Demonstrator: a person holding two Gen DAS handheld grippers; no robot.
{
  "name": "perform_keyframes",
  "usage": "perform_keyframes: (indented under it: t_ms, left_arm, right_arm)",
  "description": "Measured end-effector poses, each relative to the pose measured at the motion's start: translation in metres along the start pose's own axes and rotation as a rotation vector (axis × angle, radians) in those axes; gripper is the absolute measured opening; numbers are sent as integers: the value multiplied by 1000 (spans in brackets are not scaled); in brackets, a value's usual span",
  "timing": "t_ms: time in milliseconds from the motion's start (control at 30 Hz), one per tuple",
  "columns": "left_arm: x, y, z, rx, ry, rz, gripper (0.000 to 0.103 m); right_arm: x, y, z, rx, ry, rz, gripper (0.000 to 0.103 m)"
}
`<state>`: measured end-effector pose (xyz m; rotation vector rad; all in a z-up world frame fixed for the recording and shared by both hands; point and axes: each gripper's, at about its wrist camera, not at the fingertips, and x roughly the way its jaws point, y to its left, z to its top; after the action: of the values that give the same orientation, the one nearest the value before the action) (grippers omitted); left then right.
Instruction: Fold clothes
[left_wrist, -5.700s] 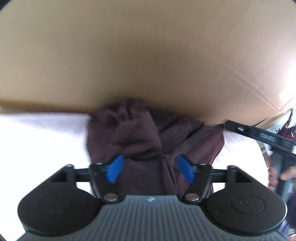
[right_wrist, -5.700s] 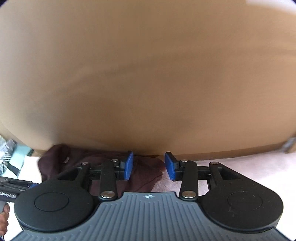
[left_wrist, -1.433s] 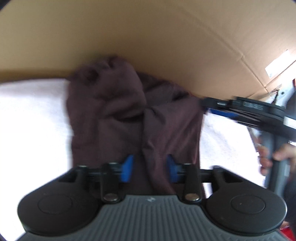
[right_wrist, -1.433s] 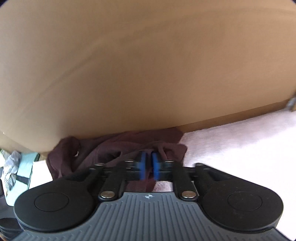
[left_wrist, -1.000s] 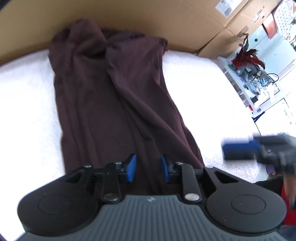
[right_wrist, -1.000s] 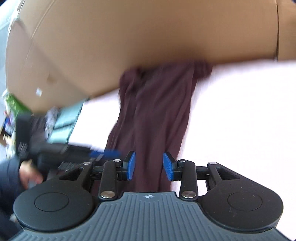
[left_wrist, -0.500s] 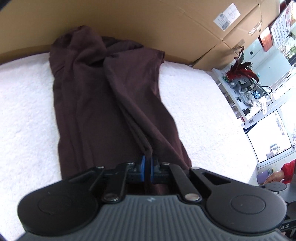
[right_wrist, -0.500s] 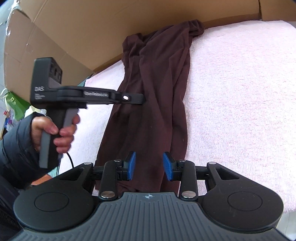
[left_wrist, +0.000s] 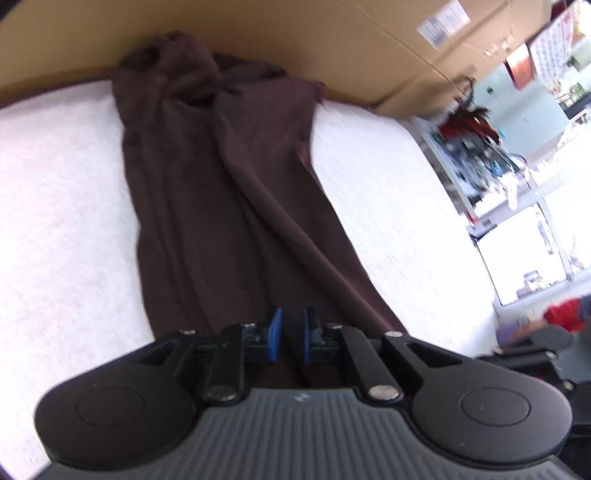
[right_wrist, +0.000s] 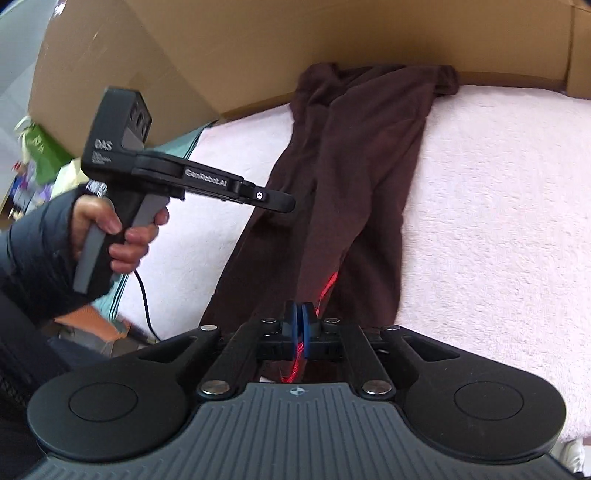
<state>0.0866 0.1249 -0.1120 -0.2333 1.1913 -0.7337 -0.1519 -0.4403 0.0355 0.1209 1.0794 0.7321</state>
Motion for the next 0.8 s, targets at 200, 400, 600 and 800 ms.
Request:
perform_keyframes:
  t_ms: [200,400,600,800]
  left_arm:
    - [22,0,-18,-87,34,-58,34]
    - [12,-2,-24,-66,21,-71,0]
    - [14,16,-33,-104,44,-20,0]
    - [1,5,-19,-54,-21,1,0]
  right_arm:
    - [7,-8,-5,47,23,9,4]
    - [-3,-16,-2,125,-24,44,4]
    - [17,-23,-7,99,43,-15,6]
    - [7,-35,34,75,-119,-59,24]
